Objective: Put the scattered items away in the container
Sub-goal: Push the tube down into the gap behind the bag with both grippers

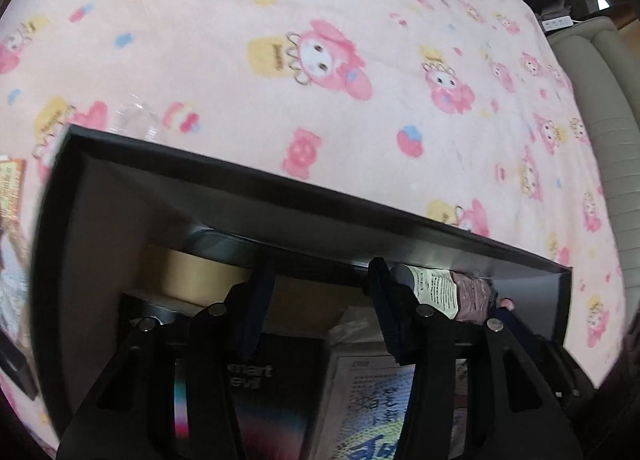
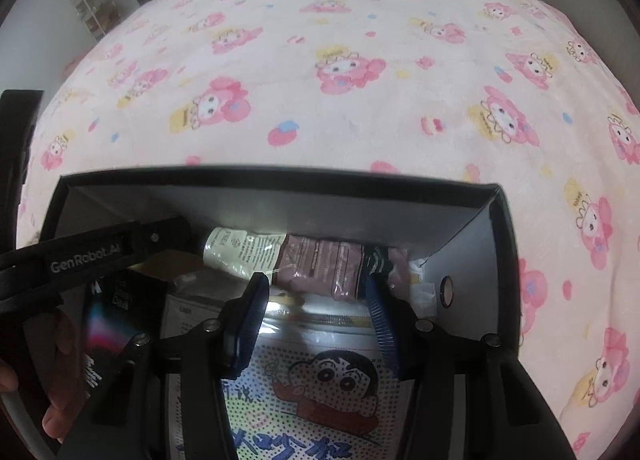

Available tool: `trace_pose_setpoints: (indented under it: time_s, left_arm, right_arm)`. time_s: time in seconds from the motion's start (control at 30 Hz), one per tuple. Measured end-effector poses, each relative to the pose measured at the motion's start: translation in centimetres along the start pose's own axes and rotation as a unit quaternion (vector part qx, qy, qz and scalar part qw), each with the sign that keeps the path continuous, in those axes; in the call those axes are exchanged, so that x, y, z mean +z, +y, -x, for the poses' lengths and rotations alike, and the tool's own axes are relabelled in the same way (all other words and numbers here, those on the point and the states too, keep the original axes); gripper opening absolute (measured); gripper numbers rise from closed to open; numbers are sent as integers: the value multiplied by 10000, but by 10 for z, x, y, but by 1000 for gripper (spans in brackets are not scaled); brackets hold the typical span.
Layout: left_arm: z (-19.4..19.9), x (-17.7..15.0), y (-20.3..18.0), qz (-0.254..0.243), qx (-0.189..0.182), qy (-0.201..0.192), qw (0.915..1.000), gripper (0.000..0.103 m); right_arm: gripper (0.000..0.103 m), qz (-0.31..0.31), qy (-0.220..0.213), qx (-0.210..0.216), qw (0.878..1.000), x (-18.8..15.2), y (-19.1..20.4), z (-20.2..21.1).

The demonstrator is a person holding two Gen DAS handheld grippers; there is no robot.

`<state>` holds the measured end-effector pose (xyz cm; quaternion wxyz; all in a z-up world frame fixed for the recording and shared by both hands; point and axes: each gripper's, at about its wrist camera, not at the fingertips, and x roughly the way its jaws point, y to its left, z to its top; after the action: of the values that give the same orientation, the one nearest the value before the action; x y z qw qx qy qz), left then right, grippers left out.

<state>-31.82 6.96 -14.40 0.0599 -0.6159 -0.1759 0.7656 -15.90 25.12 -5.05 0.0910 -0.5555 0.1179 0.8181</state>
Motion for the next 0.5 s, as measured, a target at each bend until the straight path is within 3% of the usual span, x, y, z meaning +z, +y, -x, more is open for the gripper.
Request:
trace_pose_setpoints:
  time_s: [0.13,0.23,0.37,0.5]
  left_arm:
    - [-7,0,-7,-84,-517,314,9981,49]
    - [-2,-4,-14,-249,-779,316,9961,49]
    - [19,-5,-11,-144,-385,-167,9990,49]
    - [19,-4,-5,-54,-130,-102,9998,44]
  right_arm:
    - [47,-8,79,-6,10000,0,-2,-3]
    - [47,-57,66,134,9999,0,-4,-3]
    - [46,-222,-48,536,9983,-2,-9,4]
    - [45,-348,-30,611,9975,-1,-10,5]
